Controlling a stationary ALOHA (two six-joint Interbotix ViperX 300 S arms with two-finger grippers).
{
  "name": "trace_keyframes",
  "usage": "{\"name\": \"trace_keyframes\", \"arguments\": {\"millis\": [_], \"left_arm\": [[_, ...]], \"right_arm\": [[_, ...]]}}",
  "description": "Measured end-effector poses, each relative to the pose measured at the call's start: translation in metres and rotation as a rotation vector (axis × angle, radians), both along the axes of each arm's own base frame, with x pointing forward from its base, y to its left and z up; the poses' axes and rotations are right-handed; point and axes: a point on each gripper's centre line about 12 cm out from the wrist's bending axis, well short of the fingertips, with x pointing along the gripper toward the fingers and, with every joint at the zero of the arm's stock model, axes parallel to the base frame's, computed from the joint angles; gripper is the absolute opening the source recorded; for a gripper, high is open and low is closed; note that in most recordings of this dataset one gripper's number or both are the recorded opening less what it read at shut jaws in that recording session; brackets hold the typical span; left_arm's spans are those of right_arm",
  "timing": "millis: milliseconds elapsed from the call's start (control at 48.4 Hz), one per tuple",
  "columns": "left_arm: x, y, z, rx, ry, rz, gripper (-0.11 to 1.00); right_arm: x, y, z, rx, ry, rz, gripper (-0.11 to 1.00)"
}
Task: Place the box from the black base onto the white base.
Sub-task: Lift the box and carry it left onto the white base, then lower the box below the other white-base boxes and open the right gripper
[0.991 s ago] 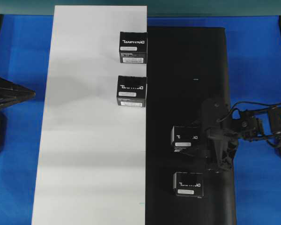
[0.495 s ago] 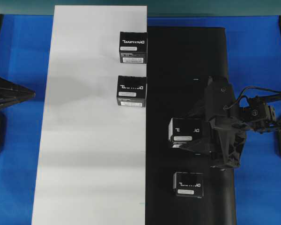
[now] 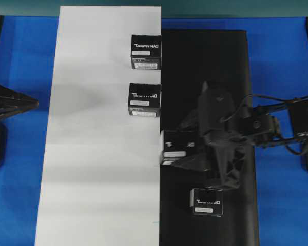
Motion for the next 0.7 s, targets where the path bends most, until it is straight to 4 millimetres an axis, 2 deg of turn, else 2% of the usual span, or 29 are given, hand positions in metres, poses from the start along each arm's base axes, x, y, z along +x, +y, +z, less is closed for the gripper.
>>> {"name": "trace_keyframes", "arguments": {"millis": [351, 702], "left_arm": [[0.000, 0.000, 0.001, -0.001, -0.002, 0.000, -0.03], [0.000, 0.000, 0.000, -0.002, 0.000, 0.000, -0.03]], "right_arm": [[0.032, 0.003, 0.004, -0.023, 0.007, 0.007, 0.52], [0.054, 0.004, -0.007, -0.034, 0.036, 0.009, 0.52]]}}
